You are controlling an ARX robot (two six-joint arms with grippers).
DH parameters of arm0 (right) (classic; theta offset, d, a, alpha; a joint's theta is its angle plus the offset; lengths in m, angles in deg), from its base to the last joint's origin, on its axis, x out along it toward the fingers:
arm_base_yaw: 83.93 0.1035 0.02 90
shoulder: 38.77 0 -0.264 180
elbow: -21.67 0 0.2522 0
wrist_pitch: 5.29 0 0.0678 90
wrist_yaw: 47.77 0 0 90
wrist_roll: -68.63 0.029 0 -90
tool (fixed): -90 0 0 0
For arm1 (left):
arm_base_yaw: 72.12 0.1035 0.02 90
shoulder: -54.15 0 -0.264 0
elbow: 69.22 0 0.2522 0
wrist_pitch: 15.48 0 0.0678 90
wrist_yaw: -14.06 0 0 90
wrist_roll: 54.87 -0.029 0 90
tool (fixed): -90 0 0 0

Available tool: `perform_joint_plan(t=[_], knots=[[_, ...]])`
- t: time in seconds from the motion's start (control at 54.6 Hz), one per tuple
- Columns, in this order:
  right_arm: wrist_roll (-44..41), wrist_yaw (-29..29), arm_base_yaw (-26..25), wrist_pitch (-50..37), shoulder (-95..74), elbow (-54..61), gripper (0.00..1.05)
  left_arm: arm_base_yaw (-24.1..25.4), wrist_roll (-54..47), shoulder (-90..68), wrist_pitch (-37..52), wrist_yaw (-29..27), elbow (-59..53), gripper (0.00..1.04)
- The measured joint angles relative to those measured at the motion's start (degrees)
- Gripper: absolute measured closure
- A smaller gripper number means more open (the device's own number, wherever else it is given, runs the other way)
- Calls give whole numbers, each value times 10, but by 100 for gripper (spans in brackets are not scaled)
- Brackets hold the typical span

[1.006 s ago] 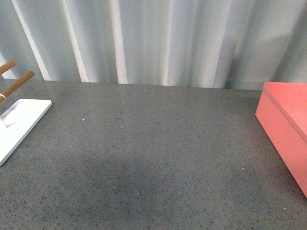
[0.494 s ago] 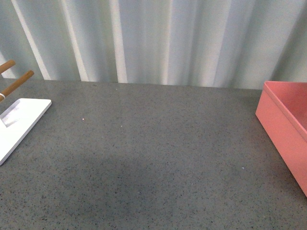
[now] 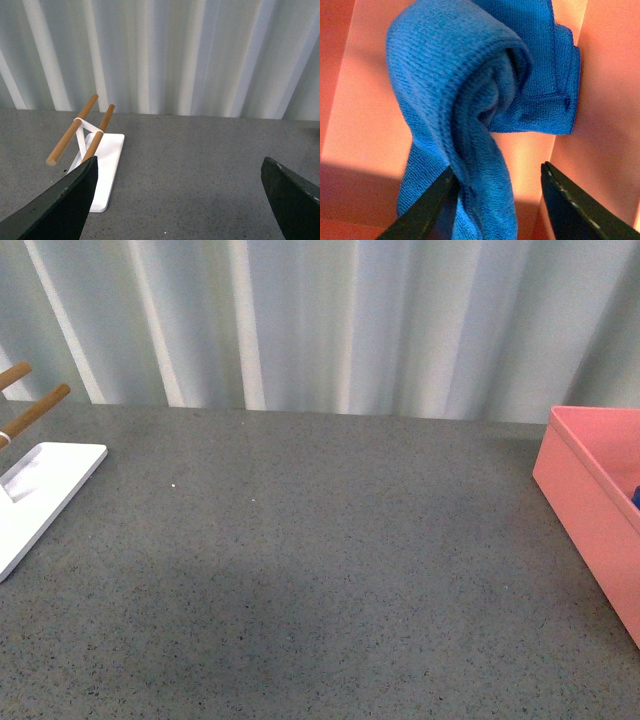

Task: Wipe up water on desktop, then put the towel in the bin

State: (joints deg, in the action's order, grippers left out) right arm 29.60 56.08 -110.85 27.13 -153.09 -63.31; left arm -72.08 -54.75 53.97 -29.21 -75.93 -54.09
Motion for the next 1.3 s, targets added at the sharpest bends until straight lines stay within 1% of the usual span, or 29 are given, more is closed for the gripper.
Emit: perform_joint_plan(t=[0.22,0.311,0.366,0.512,0.586,0.659,0.714,0.86,0.897,0.933,1.043,1.189,1.226,1.263,1.281,1.299], knots=[[0,5,5,9,5,-9,18,0,0,0,0,0,0,7],[7,16,6,15,14,-13,5,0,0,0,0,0,0,7],[17,31,8,20,26,-18,8,0,0,0,0,0,0,7],[50,67,18,16,65,-26,7,0,0,0,0,0,0,7],[76,87,26,-1,107,-26,7,0,0,0,0,0,0,7],[83,88,33,-31,150,-18,7,0,0,0,0,0,0,7],[93,99,38,-58,202,0,7,0,0,0,0,0,0,7],[95,134,43,-79,333,63,7,0,0,0,0,0,0,7],[91,150,43,-82,396,101,7,0,0,0,0,0,0,7],[90,164,43,-75,437,127,7,0,0,0,0,0,0,7],[77,215,37,-16,566,203,7,0,0,0,0,0,0,7],[57,245,12,51,672,261,7,0,0,0,0,0,0,7],[84,219,15,16,698,288,10,0,0,0,0,0,0,7],[126,162,23,-71,740,342,18,0,0,0,0,0,0,7],[169,124,28,-130,770,380,23,0,0,0,0,0,0,7],[199,107,33,-165,789,403,26,0,0,0,0,0,0,7]])
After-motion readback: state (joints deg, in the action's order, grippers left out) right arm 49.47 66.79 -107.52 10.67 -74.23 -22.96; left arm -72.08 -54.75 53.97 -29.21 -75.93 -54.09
